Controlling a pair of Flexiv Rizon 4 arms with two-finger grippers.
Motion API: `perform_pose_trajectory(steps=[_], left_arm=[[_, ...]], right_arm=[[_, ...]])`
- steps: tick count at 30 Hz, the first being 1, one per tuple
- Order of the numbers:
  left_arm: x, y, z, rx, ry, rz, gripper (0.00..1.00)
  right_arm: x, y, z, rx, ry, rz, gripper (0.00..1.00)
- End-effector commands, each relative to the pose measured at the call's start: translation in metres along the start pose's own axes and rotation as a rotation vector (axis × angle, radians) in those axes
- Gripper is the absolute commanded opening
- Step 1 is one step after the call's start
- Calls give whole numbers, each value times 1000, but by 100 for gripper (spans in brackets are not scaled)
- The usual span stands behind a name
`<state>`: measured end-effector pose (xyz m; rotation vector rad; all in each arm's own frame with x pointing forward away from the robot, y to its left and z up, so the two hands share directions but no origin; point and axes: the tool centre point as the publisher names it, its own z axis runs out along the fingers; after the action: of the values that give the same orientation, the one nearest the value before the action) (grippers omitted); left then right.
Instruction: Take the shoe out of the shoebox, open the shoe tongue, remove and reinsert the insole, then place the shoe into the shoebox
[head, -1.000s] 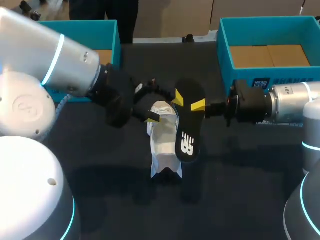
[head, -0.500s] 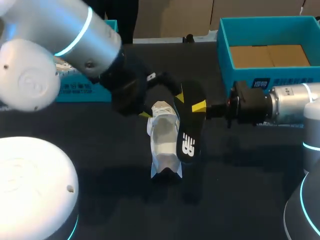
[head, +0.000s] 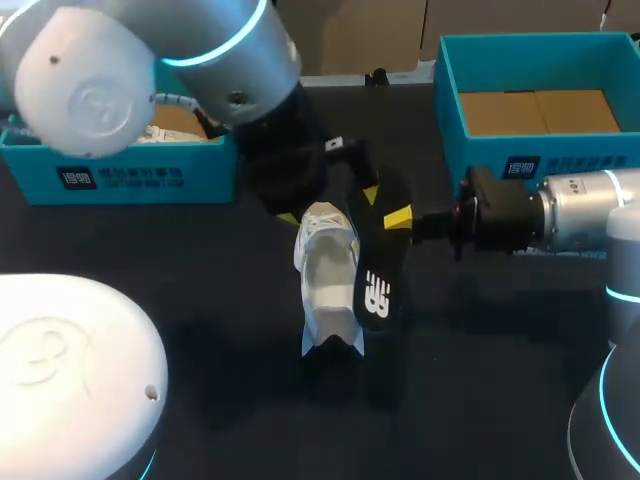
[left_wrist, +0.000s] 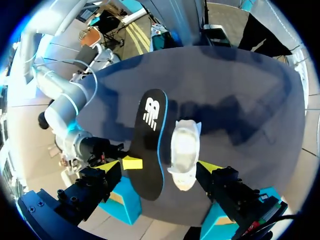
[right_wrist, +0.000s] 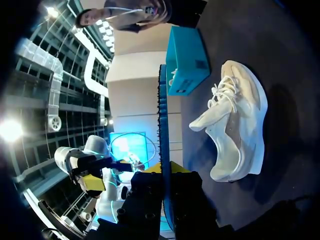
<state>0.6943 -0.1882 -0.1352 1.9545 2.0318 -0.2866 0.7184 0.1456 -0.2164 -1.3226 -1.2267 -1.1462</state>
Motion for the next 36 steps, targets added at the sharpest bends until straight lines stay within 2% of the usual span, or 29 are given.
perform_pose_trajectory(steps=[1,4,5,7,12,20,24,36], left_arm=[[-4,2,1,0,155,-1,100],[-4,2,1,0,155,-1,100],[-7,1,1,29,138,-15,100],[-11,-1,4,-1,184,-25,100],[-19,4,6,-13,226,-34,100],[-30,18,11,-30,248,-30,100],[-32,23,17,-1,258,-16,100],[-31,25,22,9,276,-17,100]], right_arm=[[-1,3,2,7,-5,3,0],[-3,3,3,9,-11,9,0],[-3,3,3,9,-11,10,0],[-4,2,4,13,-13,13,0],[-5,2,5,17,-13,15,0],[-5,3,8,24,-15,11,0],[-4,5,9,26,-15,7,0],[-3,6,7,24,-19,-1,0]])
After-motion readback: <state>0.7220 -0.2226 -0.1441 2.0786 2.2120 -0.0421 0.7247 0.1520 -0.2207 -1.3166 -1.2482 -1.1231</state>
